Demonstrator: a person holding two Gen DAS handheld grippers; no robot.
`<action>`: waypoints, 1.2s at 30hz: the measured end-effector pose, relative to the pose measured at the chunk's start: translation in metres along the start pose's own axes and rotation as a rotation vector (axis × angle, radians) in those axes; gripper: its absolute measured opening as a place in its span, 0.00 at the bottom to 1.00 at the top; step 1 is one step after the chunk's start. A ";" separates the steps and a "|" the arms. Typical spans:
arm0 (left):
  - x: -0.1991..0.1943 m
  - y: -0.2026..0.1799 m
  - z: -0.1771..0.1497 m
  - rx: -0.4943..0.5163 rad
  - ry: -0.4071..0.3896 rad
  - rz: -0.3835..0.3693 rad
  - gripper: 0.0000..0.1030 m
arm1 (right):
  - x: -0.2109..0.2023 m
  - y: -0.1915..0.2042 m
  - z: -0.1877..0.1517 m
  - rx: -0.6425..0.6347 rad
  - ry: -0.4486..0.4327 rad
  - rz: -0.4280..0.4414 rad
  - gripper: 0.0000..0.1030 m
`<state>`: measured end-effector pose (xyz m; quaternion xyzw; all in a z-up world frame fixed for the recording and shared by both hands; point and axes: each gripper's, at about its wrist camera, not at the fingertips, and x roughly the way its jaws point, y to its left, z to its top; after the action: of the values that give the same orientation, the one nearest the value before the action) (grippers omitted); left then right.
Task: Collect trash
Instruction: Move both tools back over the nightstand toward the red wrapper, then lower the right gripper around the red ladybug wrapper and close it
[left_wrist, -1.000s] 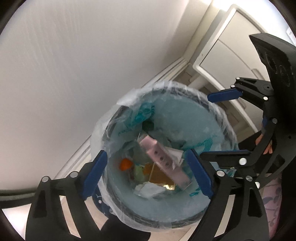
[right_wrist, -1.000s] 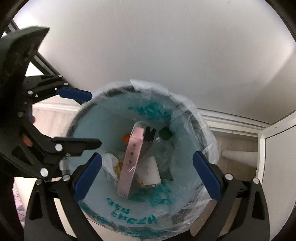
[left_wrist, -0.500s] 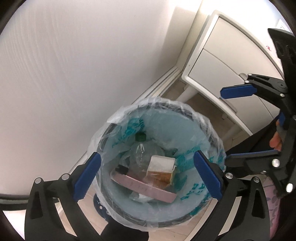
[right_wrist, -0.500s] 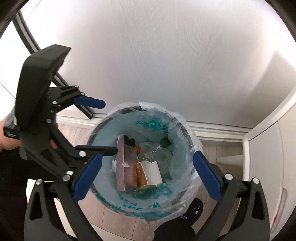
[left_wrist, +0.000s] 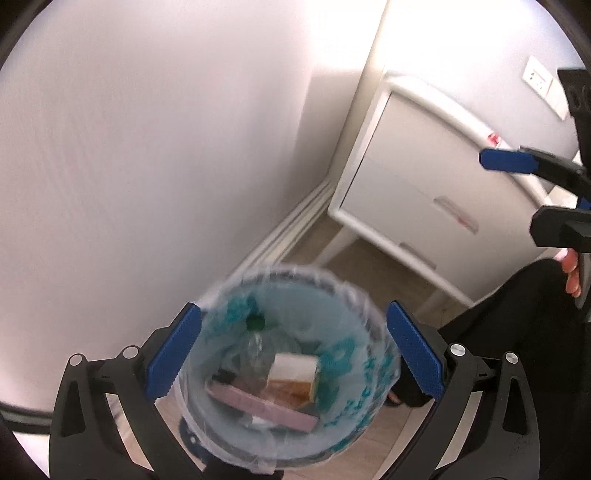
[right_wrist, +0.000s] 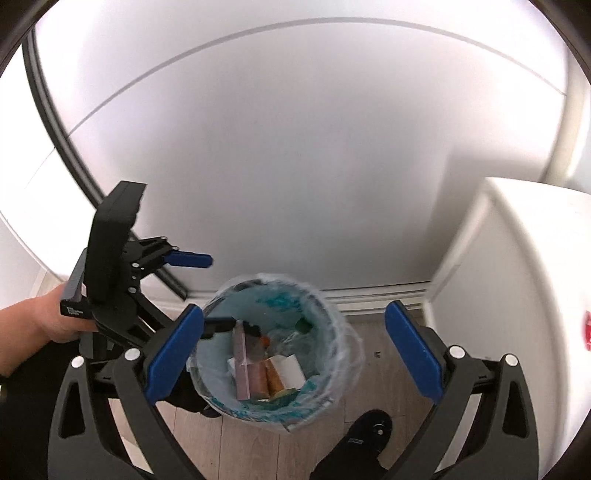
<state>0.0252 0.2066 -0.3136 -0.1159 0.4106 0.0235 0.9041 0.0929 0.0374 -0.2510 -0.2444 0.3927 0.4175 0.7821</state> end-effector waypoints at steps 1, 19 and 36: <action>-0.002 -0.002 0.005 0.008 -0.011 -0.004 0.94 | -0.010 -0.007 -0.001 0.009 -0.014 -0.024 0.93; -0.021 -0.116 0.096 0.265 -0.168 -0.146 0.94 | -0.113 -0.118 -0.018 0.132 -0.145 -0.241 0.93; 0.012 -0.190 0.162 0.508 -0.128 -0.235 0.94 | -0.106 -0.178 -0.021 0.162 -0.014 -0.290 0.93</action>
<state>0.1784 0.0579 -0.1833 0.0693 0.3290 -0.1778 0.9249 0.1987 -0.1208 -0.1667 -0.2318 0.3802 0.2691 0.8540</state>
